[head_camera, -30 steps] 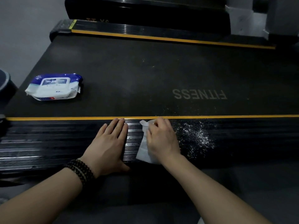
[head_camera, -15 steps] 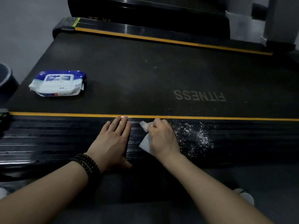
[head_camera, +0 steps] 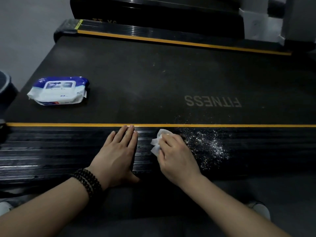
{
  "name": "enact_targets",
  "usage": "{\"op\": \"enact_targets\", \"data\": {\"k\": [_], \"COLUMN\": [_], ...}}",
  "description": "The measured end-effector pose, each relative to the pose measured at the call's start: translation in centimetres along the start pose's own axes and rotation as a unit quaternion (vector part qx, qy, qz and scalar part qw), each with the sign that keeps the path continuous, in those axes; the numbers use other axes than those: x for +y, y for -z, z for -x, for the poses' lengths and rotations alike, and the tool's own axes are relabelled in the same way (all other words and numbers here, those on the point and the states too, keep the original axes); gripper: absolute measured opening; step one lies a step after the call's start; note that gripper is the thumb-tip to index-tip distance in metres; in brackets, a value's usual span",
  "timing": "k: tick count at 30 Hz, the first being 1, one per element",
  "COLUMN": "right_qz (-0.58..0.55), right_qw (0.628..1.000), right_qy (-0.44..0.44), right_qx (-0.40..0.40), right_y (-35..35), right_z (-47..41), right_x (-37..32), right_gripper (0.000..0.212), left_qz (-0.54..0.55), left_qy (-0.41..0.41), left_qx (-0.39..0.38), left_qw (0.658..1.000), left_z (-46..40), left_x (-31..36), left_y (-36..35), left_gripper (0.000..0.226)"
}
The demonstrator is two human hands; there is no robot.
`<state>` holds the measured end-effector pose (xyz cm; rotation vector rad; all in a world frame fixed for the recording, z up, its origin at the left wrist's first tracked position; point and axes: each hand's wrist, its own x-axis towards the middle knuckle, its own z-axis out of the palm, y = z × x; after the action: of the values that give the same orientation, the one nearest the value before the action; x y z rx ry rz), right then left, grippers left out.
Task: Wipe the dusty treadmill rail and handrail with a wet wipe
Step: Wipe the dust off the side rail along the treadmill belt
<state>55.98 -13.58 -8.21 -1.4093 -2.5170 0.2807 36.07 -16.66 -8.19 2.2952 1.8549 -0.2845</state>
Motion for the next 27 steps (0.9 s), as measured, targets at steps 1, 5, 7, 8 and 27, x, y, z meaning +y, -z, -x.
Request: {"op": "enact_targets", "data": {"k": [1,5,7,8,27], "right_qz": [0.005,0.012,0.004,0.001,0.036], "right_qw": [1.000,0.998,0.998,0.998,0.986], "right_qy": [-0.007,-0.048,-0.037,-0.023,-0.057], "right_qx": [-0.006,-0.049,-0.053,-0.057,-0.154], "right_y": [0.1,0.1,-0.4,-0.5,1.4], "right_z": [0.4,-0.4,-0.3,0.1,2.7], "right_x": [0.3,0.7,0.2,-0.3,-0.5], "right_gripper": [0.046,0.056,0.060,0.061,0.087], "left_qz": [-0.001,0.003,0.008,0.008,0.022], "left_qy": [-0.001,-0.004,-0.006,-0.005,-0.005], "left_qx": [0.001,0.004,0.008,0.009,0.022], "left_qw": [1.000,1.000,1.000,1.000,1.000], "left_z": [0.0,0.1,0.1,0.1,0.0], "left_x": [0.0,0.0,0.0,0.0,0.0], "left_y": [0.0,0.1,0.1,0.1,-0.1], "left_gripper": [0.143,0.142,0.142,0.142,0.141]}}
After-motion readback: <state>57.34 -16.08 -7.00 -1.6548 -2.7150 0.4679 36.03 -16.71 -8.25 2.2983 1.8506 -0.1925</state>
